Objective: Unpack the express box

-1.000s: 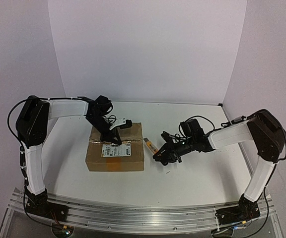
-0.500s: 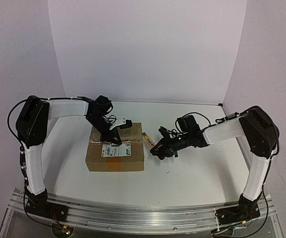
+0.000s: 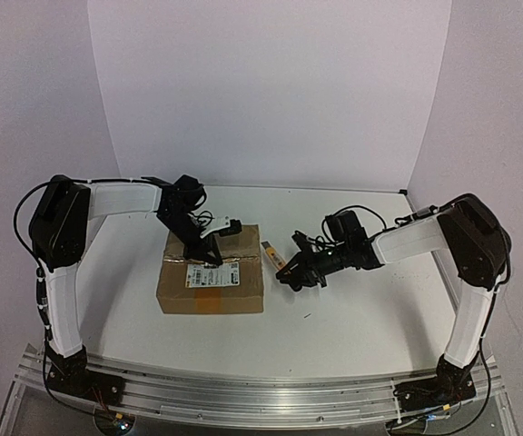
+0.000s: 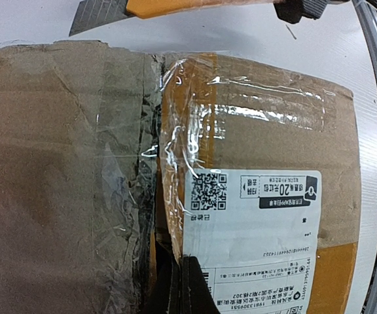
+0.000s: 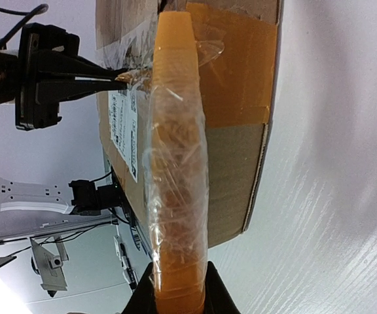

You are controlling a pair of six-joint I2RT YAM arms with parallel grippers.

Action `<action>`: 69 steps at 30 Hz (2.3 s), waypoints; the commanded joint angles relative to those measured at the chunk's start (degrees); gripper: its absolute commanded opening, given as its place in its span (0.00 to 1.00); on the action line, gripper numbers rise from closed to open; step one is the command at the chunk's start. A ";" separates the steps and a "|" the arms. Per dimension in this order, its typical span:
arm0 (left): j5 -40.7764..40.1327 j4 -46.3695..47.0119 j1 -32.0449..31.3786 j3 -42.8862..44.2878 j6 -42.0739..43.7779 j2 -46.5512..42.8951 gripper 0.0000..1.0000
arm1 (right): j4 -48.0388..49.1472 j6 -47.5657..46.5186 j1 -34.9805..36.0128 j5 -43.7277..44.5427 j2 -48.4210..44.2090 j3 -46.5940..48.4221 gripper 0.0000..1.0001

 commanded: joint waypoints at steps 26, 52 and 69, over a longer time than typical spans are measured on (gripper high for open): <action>-1.22 1.38 -0.20 -1.17 1.38 -2.82 0.00 | 5.76 3.55 1.79 -4.67 1.89 1.04 0.00; -3.76 5.39 1.08 1.09 -6.49 -2.05 0.00 | -18.48 -8.48 3.39 -10.78 -4.36 -4.28 0.00; -5.57 10.22 1.03 0.10 -11.75 -3.89 0.00 | -18.52 -6.16 7.05 -13.71 -9.34 -8.85 0.00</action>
